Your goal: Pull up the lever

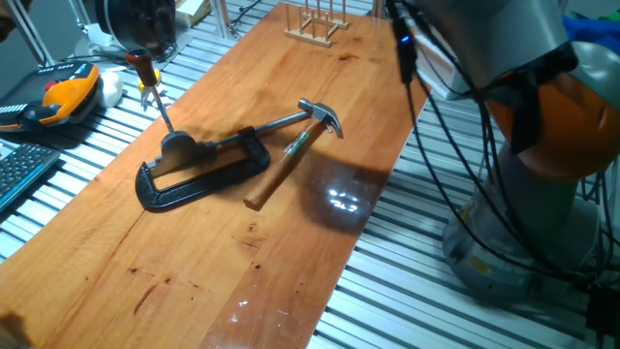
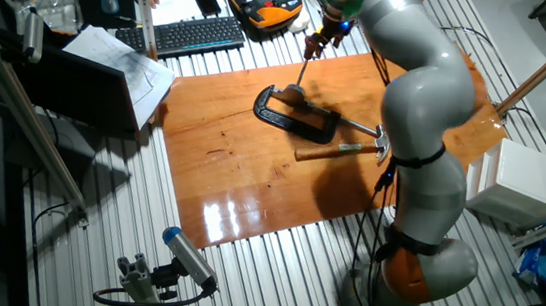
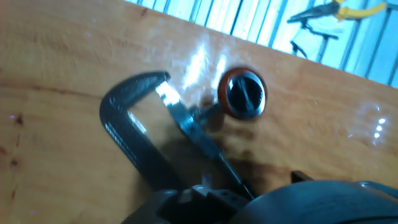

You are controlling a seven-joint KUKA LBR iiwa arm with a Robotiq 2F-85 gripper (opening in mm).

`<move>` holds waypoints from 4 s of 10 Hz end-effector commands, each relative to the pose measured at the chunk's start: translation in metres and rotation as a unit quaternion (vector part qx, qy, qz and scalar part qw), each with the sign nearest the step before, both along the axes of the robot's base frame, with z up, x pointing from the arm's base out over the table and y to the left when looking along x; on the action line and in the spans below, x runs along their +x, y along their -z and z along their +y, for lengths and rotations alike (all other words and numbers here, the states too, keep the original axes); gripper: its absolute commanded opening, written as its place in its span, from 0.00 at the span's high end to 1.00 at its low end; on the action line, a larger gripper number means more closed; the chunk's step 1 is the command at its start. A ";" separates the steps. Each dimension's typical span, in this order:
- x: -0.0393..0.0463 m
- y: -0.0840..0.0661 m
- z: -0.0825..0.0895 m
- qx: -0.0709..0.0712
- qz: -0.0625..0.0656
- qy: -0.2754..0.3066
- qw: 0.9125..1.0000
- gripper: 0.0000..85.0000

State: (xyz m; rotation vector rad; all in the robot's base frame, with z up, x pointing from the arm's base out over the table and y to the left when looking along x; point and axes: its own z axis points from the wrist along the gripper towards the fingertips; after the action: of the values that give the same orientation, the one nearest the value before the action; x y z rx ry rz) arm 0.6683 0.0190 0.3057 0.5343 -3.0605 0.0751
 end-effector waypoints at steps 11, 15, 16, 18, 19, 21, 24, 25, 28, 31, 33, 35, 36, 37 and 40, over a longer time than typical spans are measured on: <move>-0.0333 -0.011 -0.009 0.006 -0.017 -0.037 0.999 1.00; -0.0341 -0.011 -0.012 0.006 -0.013 -0.034 0.999 1.00; -0.0341 -0.011 -0.012 0.004 -0.014 -0.033 0.999 1.00; -0.0344 -0.012 -0.011 0.005 -0.014 -0.033 0.999 1.00; -0.0337 -0.012 -0.011 0.004 -0.016 -0.033 0.999 1.00; -0.0337 -0.012 -0.013 0.005 -0.018 -0.037 0.999 1.00; -0.0334 -0.015 -0.013 0.006 -0.012 -0.039 0.999 1.00; -0.0333 -0.016 -0.012 0.003 -0.012 -0.038 0.999 1.00; -0.0335 -0.019 -0.003 -0.005 -0.003 -0.030 1.000 1.00; -0.0341 -0.020 -0.003 0.000 0.003 -0.019 1.000 1.00; -0.0351 -0.020 -0.003 0.002 0.008 -0.021 1.000 1.00; -0.0345 -0.020 -0.003 0.002 0.015 -0.017 1.000 1.00; -0.0342 -0.019 -0.004 0.008 0.017 -0.005 1.000 1.00; -0.0343 -0.019 -0.005 0.028 0.030 0.016 0.999 1.00; -0.0338 -0.016 -0.008 0.033 0.040 0.026 0.998 1.00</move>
State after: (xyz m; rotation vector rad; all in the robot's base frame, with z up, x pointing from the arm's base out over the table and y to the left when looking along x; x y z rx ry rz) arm 0.6345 0.0108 0.3215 0.4470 -3.0065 -0.0482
